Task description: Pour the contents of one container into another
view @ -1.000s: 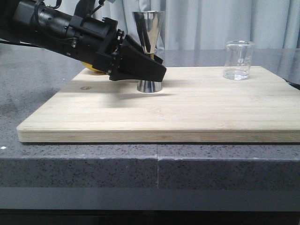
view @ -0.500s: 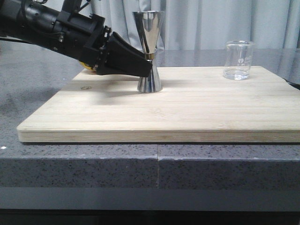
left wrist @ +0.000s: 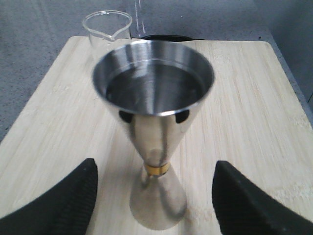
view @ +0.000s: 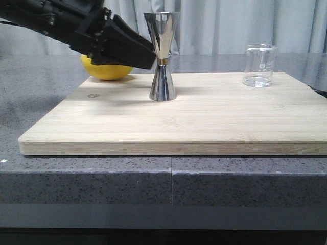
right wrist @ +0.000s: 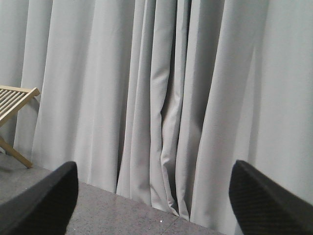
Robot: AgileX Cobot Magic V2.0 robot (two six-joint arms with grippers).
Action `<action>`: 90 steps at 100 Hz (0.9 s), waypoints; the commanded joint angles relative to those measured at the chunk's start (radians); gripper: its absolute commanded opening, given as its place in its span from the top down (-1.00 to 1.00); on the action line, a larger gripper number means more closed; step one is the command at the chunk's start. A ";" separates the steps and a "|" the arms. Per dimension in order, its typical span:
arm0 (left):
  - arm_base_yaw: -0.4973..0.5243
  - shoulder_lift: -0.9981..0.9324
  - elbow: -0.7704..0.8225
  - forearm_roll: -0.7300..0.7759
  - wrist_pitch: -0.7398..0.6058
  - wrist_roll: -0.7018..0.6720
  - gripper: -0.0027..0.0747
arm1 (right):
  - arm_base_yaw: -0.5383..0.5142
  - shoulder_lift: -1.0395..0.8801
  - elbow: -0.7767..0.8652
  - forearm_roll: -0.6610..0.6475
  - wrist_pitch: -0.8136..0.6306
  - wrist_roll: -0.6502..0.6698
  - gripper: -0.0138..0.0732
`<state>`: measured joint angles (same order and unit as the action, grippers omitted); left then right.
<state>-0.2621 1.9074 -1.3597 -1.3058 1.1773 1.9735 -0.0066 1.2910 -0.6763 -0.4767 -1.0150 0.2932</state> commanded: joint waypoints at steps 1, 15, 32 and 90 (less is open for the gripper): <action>0.026 -0.073 -0.021 -0.055 0.102 -0.017 -0.27 | -0.006 -0.032 -0.020 0.032 -0.071 0.004 -0.62; 0.072 -0.105 -0.021 -0.020 0.102 -0.055 -0.27 | -0.006 -0.032 -0.020 0.032 -0.071 0.004 -0.62; 0.156 -0.176 -0.021 0.011 0.102 -0.113 -0.27 | -0.006 -0.032 -0.020 0.063 -0.049 0.004 -0.62; 0.700 -0.688 -0.035 -0.032 -0.053 -0.533 0.37 | -0.006 -0.152 -0.178 0.131 0.550 0.004 -0.62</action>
<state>0.3601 1.3149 -1.3635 -1.2699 1.2000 1.5123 -0.0066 1.2115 -0.7729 -0.3710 -0.5625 0.2932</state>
